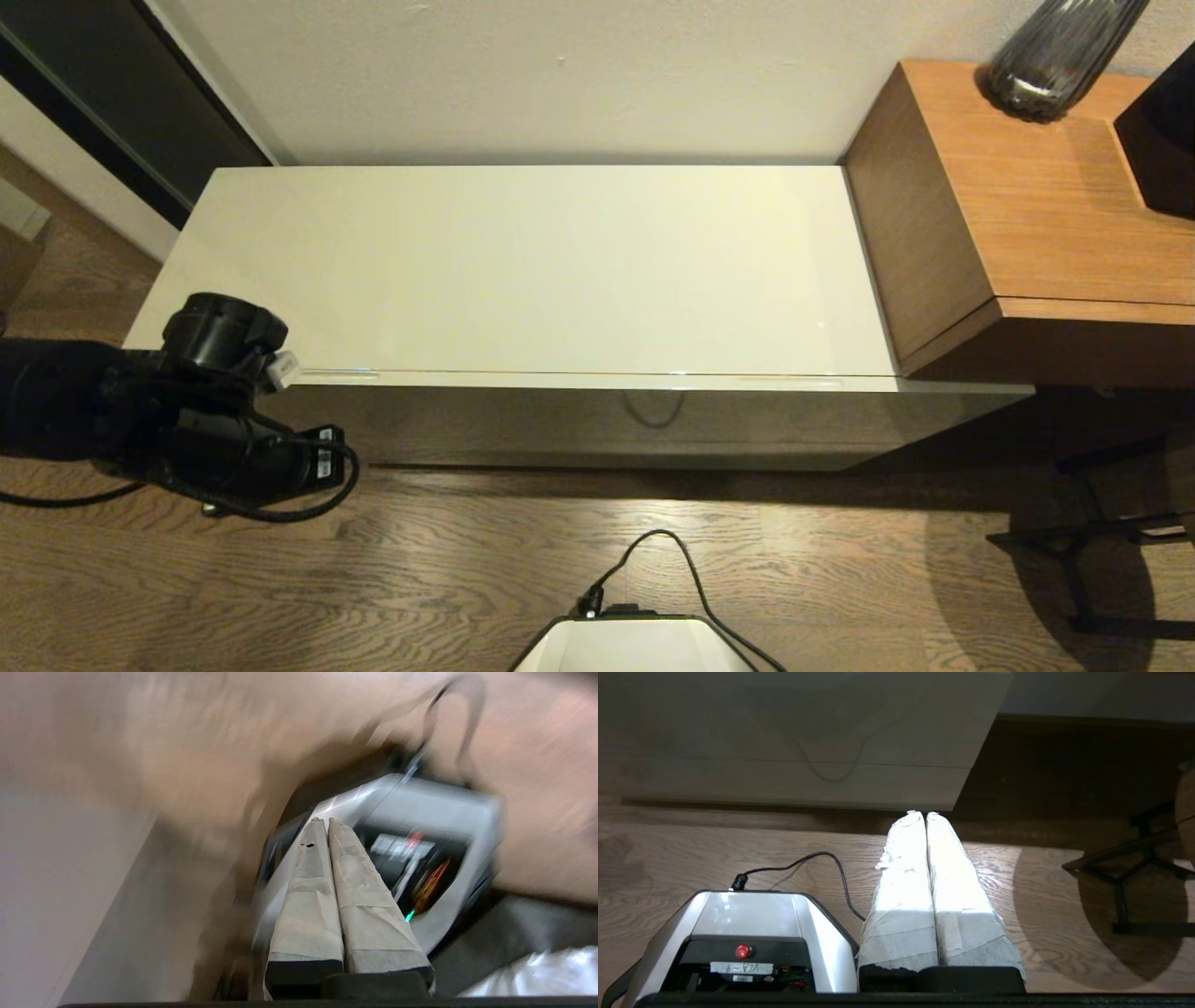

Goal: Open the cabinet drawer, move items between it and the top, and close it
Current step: Open the drawer

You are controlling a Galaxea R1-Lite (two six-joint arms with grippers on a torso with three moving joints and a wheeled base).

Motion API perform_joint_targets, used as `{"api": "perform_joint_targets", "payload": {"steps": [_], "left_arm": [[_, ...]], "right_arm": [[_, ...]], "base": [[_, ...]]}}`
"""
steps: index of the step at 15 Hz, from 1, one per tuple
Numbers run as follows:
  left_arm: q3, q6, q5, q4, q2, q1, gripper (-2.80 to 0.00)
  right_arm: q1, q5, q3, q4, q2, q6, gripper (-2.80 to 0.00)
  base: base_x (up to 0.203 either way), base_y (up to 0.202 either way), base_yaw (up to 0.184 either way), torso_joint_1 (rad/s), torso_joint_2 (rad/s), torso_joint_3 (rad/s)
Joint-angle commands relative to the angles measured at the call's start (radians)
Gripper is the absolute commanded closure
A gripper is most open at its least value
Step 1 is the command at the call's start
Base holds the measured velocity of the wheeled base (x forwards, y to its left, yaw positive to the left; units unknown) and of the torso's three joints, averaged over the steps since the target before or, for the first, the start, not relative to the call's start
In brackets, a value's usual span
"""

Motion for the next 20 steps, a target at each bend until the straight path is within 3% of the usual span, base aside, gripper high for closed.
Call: {"api": "perform_joint_targets", "payload": {"steps": [1, 4, 8, 20], "left_arm": [[-0.079, -0.013, 0.011, -0.030, 0.048, 0.004, 0.00], [-0.223, -0.016, 0.058, -0.033, 0.167, 0.010, 0.00], [-0.331, -0.009, 0.076, -0.032, 0.246, 0.014, 0.00], [-0.372, 0.015, 0.071, 0.011, 0.184, 0.016, 0.00]], "right_arm": [[0.000, 0.000, 0.000, 0.000, 0.002, -0.001, 0.00], [0.000, 0.000, 0.000, 0.000, 0.002, -0.001, 0.00], [0.000, 0.000, 0.000, 0.000, 0.002, -0.001, 0.00], [0.000, 0.000, 0.000, 0.000, 0.002, -0.001, 0.00]], "base": [[0.000, 0.000, 0.000, 0.000, 0.00, 0.000], [0.000, 0.000, 0.000, 0.000, 0.00, 0.000], [0.000, 0.000, 0.000, 0.000, 0.00, 0.000], [0.000, 0.000, 0.000, 0.000, 0.00, 0.000]]}}
